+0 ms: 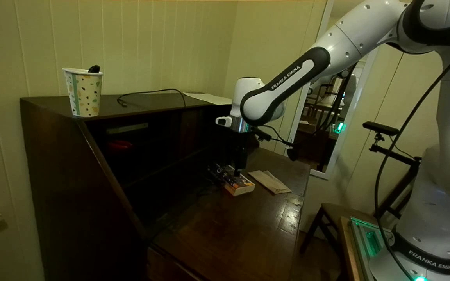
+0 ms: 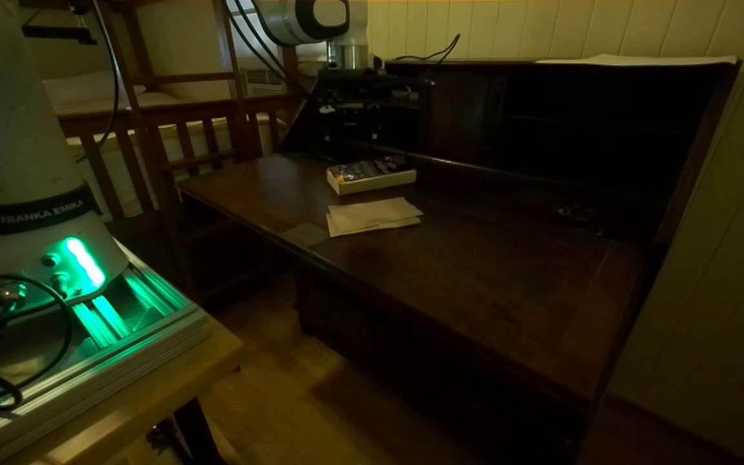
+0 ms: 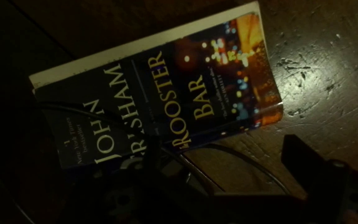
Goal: Put the black cable on the top part of the desk
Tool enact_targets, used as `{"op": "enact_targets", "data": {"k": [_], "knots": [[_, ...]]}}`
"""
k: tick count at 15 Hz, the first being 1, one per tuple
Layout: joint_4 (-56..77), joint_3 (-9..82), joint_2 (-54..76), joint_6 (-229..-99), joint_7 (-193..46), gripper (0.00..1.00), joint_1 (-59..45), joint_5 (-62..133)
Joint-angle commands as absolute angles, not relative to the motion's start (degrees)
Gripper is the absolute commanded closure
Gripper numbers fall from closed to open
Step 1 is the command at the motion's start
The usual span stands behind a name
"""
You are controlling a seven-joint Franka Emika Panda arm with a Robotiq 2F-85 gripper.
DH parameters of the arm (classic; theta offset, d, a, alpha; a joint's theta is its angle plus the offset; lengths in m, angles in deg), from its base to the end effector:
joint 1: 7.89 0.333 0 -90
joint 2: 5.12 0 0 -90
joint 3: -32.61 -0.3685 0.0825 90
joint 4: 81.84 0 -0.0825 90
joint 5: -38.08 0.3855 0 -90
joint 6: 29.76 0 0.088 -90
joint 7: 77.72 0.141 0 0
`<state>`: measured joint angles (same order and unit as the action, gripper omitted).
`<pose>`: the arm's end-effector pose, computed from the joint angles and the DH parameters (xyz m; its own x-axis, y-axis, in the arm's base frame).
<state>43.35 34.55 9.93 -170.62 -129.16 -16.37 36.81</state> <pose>0.5653 -0.1042 0.2839 0.7424 0.6699 -0.0113 0.6700 -0.7421 0.0227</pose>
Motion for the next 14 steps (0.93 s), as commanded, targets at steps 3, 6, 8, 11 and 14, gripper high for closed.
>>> {"op": "enact_targets", "data": {"k": [3, 6, 8, 11, 14], "knots": [[40.2, 34.02, 12.95, -172.81, -126.88, 0.0, -16.37, 36.75], [38.92, 33.36, 14.72, -173.8, -127.22, 0.0, -16.83, 37.43], [38.38, 33.37, 15.79, -174.21, -126.39, 0.0, -16.45, 36.45], [37.44, 32.82, 17.32, -174.9, -126.67, 0.0, -16.45, 36.13], [36.72, 32.27, 18.52, -175.19, -126.58, 0.0, -16.22, 35.7]]}}
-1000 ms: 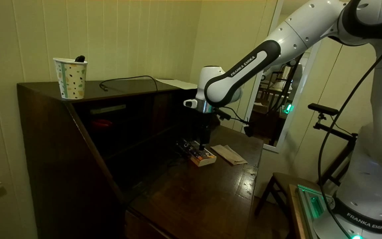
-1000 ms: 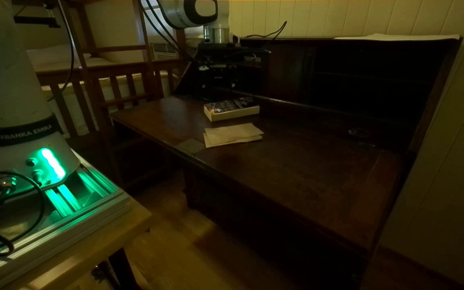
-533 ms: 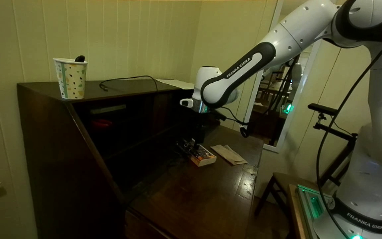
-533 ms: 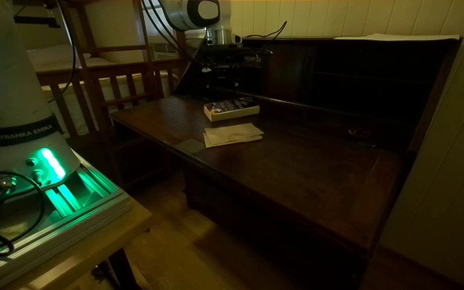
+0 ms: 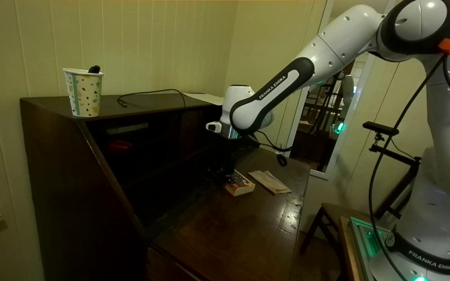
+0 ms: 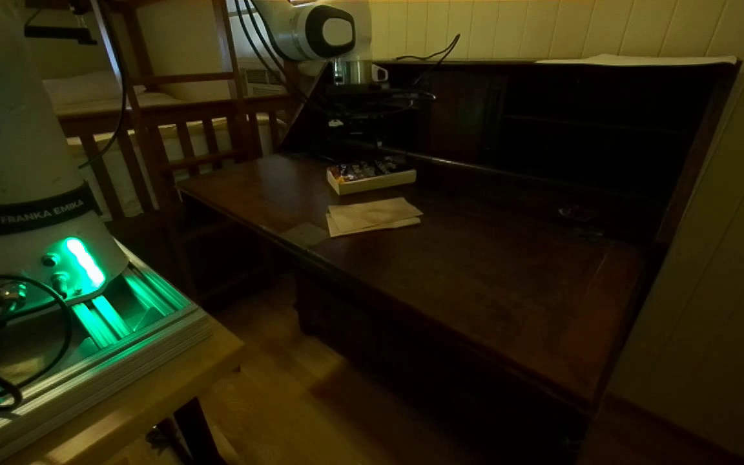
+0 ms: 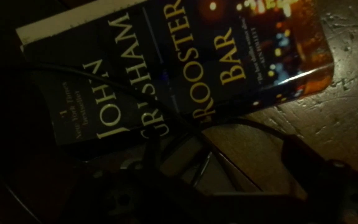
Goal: Put the black cable on the top part of the desk
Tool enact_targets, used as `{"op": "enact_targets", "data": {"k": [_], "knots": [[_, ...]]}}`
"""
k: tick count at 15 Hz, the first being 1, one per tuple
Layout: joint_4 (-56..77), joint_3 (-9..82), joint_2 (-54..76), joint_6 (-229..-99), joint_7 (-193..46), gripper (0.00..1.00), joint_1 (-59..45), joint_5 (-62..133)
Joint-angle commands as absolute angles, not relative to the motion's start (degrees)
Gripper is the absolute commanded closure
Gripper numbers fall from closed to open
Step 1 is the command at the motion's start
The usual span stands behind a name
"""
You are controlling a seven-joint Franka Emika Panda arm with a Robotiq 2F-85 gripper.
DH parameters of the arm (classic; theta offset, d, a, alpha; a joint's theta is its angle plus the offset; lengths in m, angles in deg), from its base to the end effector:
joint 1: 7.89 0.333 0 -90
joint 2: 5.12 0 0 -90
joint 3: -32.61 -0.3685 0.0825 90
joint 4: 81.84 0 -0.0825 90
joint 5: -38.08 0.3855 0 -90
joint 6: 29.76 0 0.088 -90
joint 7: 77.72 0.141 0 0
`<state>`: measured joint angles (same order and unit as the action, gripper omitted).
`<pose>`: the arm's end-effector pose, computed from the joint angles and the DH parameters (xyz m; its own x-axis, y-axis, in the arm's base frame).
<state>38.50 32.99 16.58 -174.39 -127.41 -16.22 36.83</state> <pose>0.6023 -0.0924 0.2548 0.7426 0.6695 0.0170 0.6684 -0.7425 0.0446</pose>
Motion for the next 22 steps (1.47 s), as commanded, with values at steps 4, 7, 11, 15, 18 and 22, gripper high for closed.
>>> {"op": "enact_targets", "data": {"k": [4, 7, 11, 15, 18, 22], "knots": [[35.58, 31.51, 19.89, -174.36, -126.74, 0.0, -15.75, 35.27], [34.54, 31.35, 21.16, -174.53, -126.81, 0.03, -15.66, 34.74], [32.31, 31.33, 23.34, -173.81, -126.66, 0.33, -15.88, 34.35], [30.88, 31.43, 24.65, -173.46, -126.43, 0.57, -15.89, 33.77], [30.35, 31.56, 24.51, -173.31, -126.39, 0.78, -15.98, 33.34], [30.36, 31.22, 24.03, -171.43, -126.48, 1.0, -16.19, 33.87]]}}
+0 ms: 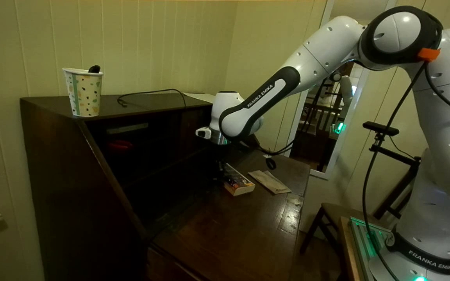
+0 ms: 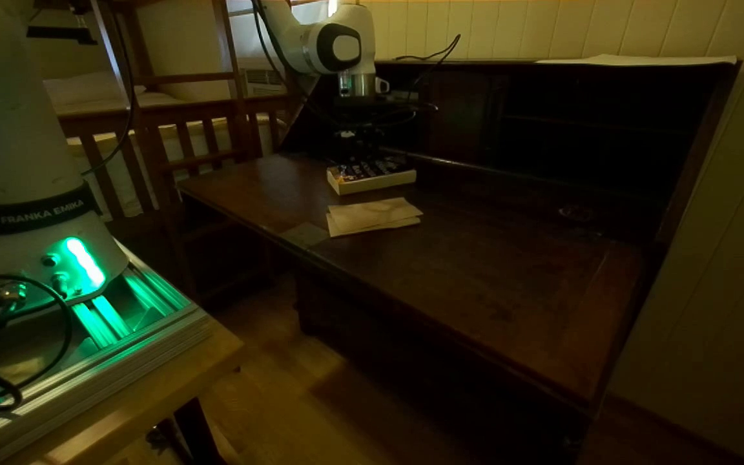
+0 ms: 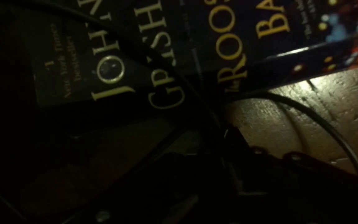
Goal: Put the black cable on the top part of the desk
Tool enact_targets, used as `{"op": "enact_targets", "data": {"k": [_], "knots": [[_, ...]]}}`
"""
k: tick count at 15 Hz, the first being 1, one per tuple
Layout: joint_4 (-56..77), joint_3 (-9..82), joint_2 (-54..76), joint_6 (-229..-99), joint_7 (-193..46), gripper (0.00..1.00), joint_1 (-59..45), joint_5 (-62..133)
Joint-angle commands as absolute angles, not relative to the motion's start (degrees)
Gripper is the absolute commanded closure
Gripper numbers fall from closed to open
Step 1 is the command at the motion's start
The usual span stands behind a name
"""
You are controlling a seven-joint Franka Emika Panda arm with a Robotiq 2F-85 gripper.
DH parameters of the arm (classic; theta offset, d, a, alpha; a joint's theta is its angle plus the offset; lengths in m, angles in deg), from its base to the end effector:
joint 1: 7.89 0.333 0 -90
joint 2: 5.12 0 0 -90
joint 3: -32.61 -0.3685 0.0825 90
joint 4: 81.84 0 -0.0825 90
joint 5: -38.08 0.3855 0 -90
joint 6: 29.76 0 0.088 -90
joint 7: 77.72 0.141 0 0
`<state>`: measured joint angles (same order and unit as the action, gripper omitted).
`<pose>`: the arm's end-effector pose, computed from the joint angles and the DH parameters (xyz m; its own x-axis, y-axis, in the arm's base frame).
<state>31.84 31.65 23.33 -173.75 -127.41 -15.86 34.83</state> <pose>0.6375 -0.0795 0.2260 0.7052 0.7090 0.0003 0.7084 -0.7046 0.0418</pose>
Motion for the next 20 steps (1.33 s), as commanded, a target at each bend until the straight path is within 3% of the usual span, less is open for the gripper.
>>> {"op": "enact_targets", "data": {"k": [1, 13, 20], "knots": [[30.37, 31.01, 23.86, -170.69, -126.64, 1.0, -16.32, 34.19], [50.4, 32.22, -2.62, -181.48, -132.36, 0.97, -16.04, 31.21], [53.44, 36.23, -15.89, -184.53, -134.45, 0.97, -14.13, 31.59]]}}
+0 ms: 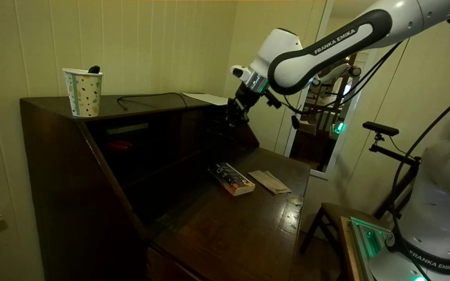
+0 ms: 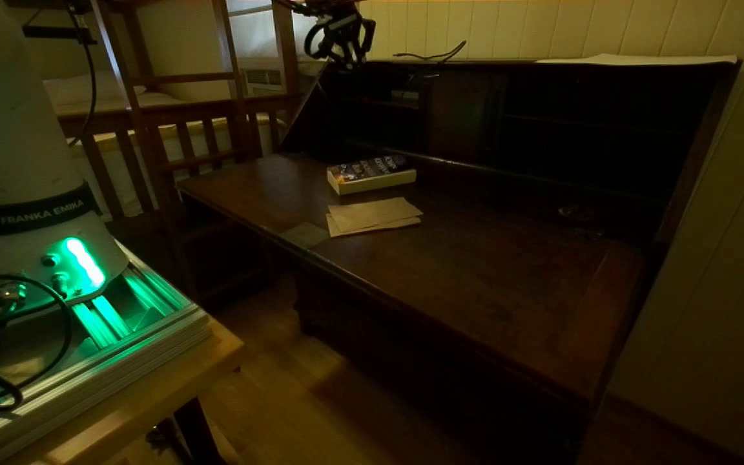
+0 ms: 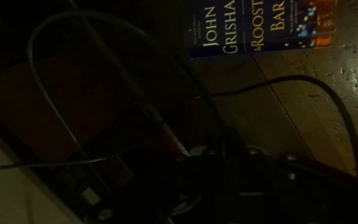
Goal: Put the black cable on the top part of the desk
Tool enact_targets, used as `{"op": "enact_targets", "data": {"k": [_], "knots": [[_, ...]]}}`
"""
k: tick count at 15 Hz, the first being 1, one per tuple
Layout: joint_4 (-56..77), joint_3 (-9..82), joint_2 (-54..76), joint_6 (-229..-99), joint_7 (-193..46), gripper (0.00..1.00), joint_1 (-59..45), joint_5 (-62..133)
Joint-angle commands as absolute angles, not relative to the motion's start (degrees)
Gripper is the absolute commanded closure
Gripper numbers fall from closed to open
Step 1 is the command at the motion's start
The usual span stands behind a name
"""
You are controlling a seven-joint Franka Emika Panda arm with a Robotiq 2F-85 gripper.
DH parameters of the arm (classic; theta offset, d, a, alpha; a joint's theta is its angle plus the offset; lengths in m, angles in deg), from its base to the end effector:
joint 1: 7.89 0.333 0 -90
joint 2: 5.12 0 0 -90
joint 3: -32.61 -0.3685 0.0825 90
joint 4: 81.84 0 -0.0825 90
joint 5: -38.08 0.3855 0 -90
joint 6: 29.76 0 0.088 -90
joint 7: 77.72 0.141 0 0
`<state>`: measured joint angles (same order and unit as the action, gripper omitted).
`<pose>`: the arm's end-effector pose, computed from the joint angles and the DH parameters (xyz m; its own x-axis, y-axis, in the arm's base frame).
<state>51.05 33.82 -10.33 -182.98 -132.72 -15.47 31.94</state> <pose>0.5382 -0.0818 0.4478 0.5895 0.7881 0.1773 0.6897 -0.6053 0.3974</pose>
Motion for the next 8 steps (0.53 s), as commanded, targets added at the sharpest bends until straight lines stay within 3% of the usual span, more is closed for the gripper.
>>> {"op": "enact_targets", "data": {"k": [1, 3, 4, 8], "knots": [[52.74, 36.98, -16.89, -183.49, -135.22, 0.97, -13.67, 32.01], [50.51, 37.82, -16.74, -179.86, -135.32, 0.97, -13.13, 30.88], [51.12, 37.96, -15.72, -182.11, -133.78, 0.89, -12.82, 31.25], [50.84, 38.31, -16.38, -180.92, -134.04, 0.89, -12.57, 31.25]]}}
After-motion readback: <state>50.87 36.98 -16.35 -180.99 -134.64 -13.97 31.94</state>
